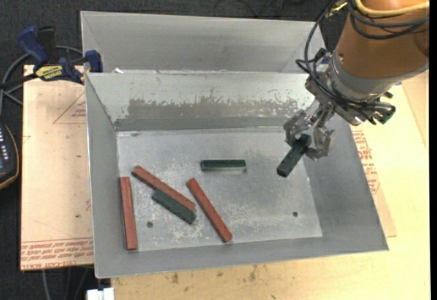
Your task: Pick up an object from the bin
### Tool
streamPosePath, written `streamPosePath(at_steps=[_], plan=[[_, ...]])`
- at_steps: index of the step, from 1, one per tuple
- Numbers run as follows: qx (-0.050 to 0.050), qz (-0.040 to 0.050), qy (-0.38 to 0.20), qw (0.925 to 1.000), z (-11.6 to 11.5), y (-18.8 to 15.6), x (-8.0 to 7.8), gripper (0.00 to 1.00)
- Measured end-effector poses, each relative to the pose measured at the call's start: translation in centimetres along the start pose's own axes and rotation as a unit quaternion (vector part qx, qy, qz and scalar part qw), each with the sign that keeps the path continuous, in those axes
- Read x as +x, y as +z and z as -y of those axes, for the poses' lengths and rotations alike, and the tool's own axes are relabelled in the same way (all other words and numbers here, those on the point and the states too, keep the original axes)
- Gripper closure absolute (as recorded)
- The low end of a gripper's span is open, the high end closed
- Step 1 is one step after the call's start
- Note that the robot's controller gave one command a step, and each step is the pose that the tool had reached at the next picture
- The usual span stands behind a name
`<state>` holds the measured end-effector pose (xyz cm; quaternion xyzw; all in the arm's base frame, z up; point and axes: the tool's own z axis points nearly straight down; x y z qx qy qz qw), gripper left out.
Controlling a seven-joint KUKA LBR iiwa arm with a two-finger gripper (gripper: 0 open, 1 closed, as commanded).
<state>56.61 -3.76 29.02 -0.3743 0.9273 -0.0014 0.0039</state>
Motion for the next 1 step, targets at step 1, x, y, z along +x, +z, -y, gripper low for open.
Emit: streamPosePath(at_steps=[1], plan=[[-0.001,-0.0001,0.009,1.0000,-0.78,-3.38,0.43,1.00]])
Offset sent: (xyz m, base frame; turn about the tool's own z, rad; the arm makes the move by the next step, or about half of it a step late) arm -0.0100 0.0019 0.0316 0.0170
